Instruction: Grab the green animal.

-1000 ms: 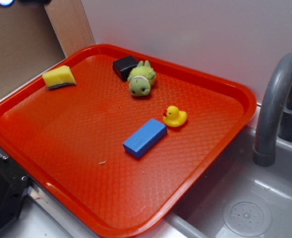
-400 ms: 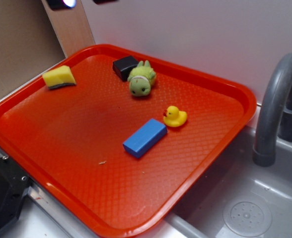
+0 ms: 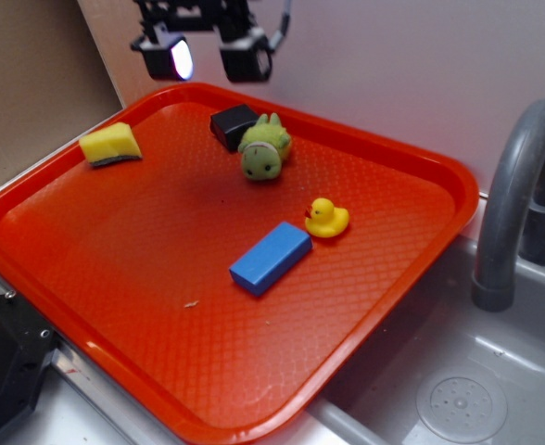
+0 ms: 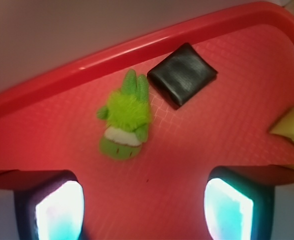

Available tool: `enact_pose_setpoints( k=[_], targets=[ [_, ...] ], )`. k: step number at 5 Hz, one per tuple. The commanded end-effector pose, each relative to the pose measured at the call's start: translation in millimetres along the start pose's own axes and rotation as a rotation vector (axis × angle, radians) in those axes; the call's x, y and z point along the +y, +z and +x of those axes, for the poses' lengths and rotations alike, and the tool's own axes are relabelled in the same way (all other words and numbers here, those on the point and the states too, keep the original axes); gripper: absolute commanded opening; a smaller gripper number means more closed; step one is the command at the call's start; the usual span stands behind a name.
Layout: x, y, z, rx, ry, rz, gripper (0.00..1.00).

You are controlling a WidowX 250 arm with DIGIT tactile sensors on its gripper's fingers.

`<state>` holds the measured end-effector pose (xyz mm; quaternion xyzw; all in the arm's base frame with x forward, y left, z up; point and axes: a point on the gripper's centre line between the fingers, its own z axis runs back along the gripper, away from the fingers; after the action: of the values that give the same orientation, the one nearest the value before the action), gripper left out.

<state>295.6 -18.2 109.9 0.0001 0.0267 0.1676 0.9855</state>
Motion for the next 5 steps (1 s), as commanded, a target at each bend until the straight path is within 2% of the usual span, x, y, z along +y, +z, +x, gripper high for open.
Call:
enact_pose_setpoints(
  k=[1,2,3,4,5],
  targets=[
    [-10,-36,-2,0.008,-0.053,0.009,1.0],
    [3,-53,6,-0.003,-0.013,0.038,1.0],
    [15,-53,29,-0.031,0.046,0.056,1.0],
    [25,-53,46,-0.038,0.074,0.045,1.0],
    [3,-53,49,-0.035,0.019,0.004,1.0]
  ],
)
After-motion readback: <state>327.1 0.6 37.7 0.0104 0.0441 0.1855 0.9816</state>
